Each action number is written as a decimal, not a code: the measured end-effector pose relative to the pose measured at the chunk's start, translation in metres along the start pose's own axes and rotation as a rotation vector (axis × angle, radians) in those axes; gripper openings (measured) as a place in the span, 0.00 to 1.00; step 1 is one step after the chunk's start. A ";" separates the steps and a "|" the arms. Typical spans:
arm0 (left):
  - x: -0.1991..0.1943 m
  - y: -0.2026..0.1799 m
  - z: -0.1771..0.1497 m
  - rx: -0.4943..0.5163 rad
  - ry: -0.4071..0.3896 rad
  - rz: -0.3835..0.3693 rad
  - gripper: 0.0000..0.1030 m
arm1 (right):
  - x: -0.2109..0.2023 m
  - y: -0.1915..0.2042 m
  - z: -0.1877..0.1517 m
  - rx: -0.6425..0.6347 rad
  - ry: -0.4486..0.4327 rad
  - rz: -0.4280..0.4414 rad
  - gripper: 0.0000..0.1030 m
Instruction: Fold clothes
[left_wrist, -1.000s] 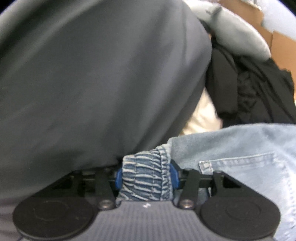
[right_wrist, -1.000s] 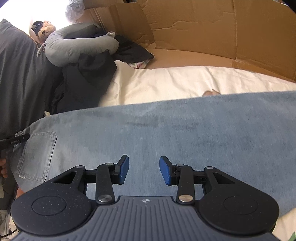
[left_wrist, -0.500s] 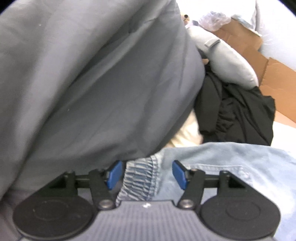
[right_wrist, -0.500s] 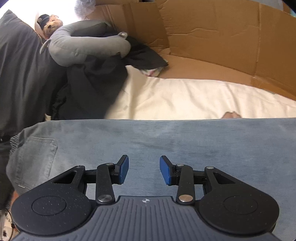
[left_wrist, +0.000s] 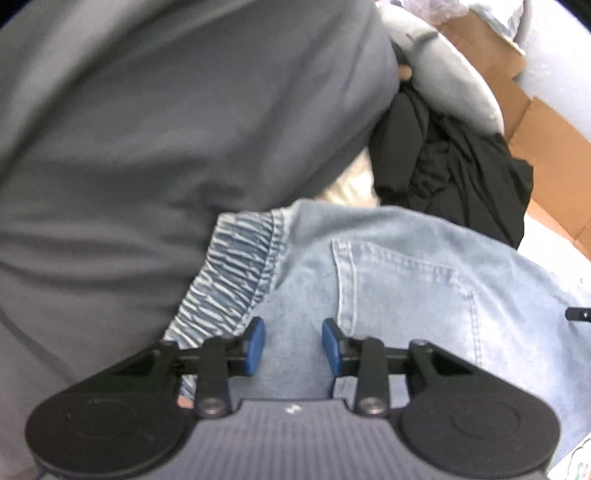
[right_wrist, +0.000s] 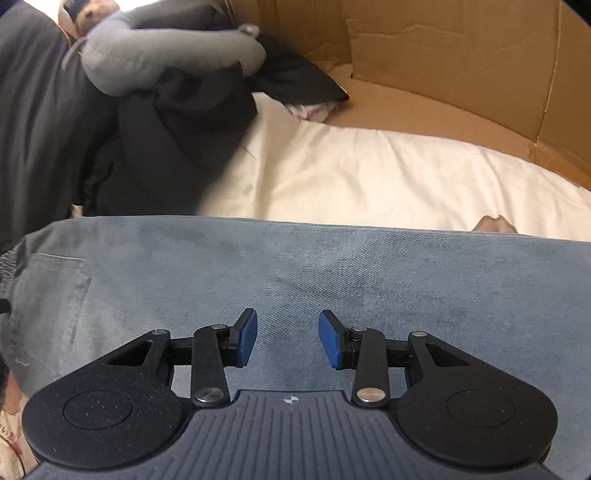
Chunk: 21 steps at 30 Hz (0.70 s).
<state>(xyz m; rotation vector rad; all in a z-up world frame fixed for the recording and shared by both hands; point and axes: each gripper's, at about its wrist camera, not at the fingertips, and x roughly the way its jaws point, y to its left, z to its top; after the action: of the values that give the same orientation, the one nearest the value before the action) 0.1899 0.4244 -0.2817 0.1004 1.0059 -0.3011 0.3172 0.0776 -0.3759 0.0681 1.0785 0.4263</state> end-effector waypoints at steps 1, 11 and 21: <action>0.002 0.001 -0.003 0.003 0.003 0.007 0.36 | 0.005 0.000 0.002 0.000 0.001 -0.003 0.43; 0.036 0.003 -0.013 0.088 -0.019 0.061 0.43 | 0.044 0.008 0.034 -0.032 0.001 -0.047 0.43; 0.048 0.003 0.011 0.036 -0.052 0.066 0.41 | 0.053 0.013 0.043 0.024 -0.055 -0.095 0.43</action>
<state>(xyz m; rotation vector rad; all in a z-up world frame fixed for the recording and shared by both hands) 0.2232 0.4156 -0.3164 0.1575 0.9439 -0.2600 0.3716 0.1153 -0.3964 0.0490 1.0279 0.3242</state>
